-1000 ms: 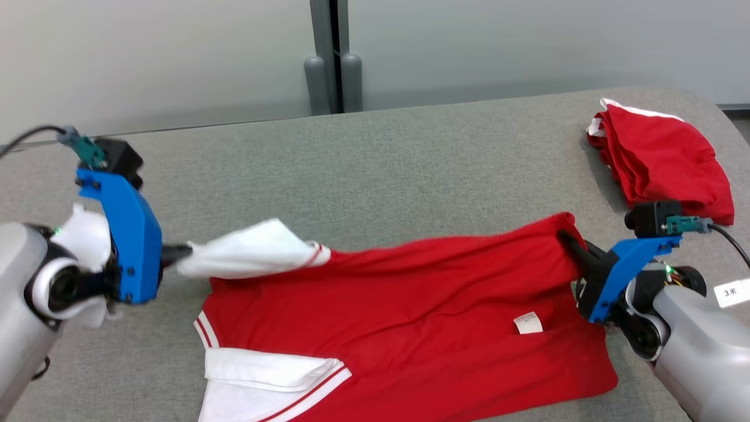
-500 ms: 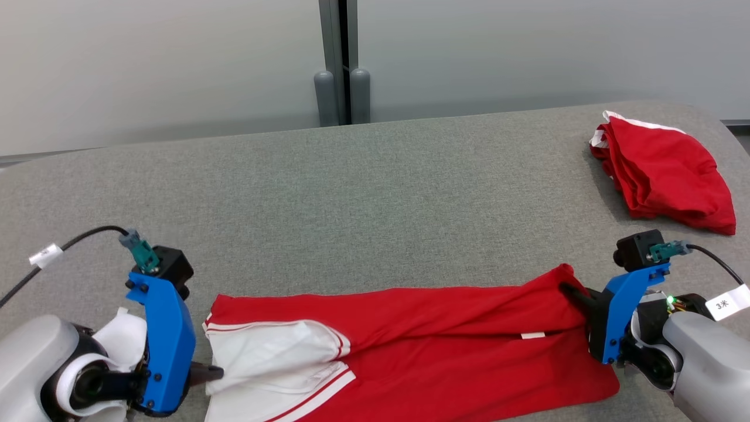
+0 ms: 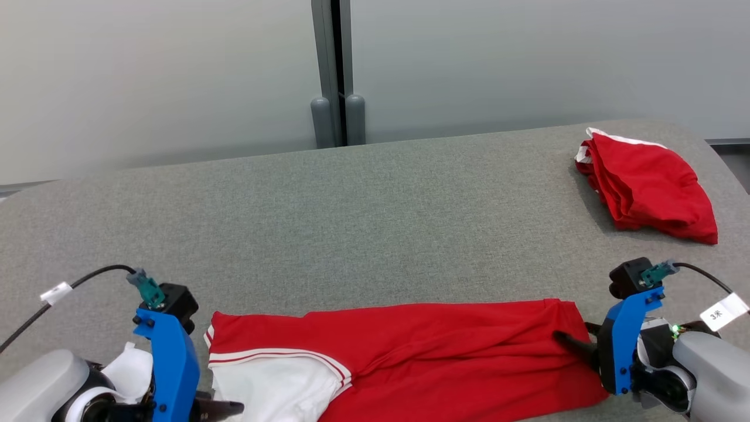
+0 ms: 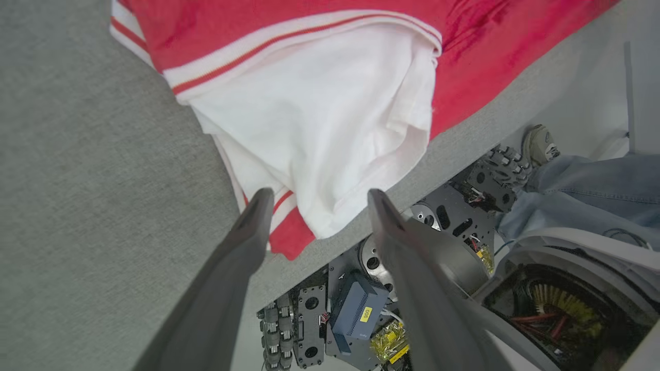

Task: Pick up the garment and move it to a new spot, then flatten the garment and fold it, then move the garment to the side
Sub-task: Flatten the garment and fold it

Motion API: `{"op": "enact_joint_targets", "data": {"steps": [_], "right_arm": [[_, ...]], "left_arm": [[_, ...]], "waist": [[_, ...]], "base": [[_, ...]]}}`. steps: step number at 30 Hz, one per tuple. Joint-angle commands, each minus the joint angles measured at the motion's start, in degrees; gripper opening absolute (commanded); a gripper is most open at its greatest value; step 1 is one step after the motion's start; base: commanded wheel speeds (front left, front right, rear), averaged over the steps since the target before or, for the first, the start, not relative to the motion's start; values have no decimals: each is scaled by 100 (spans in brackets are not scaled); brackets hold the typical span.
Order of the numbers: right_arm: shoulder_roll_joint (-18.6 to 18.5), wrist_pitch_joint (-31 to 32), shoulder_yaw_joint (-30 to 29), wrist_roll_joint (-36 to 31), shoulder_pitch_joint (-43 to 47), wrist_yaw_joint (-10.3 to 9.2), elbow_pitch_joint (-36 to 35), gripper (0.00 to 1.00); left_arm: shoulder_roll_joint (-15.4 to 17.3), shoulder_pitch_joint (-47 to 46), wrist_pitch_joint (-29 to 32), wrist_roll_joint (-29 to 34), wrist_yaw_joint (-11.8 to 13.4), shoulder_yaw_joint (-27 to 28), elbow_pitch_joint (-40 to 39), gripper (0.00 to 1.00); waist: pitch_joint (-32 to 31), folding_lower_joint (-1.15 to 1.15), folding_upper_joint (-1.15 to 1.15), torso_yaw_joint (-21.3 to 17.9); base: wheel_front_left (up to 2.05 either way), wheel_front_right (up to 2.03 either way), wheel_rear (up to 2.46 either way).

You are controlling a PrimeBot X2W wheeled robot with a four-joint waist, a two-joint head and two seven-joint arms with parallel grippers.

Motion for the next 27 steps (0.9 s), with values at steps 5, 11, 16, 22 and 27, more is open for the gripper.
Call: {"op": "enact_joint_targets", "data": {"steps": [5,11,16,22,27], "right_arm": [[-293,-566,-194,85,-115,1,-306,100],[-452,-2129,-656,-146,-156,1,-748,100],[-303,-2699,-1338,-424,85,1,-1025,100],[11,-2715,-2986,-1255,727,1,-1560,100],[591,-2719,-4493,-2170,1743,1,-2194,100]], "left_arm": [[16,-33,-865,283,-101,377,-9,100],[-239,142,-2866,1065,22,922,71,100],[-538,439,-4475,1451,364,1411,217,100],[-720,810,-5685,1655,818,1839,346,100],[-959,1216,-6508,1711,1134,2140,392,100]], "waist": [[-147,0,0,-34],[-235,0,0,-42],[-263,0,0,-20],[-234,0,0,21],[-196,0,0,67]], "base": [[0,0,0],[0,0,0],[0,0,0],[0,0,0],[0,0,0]]}}
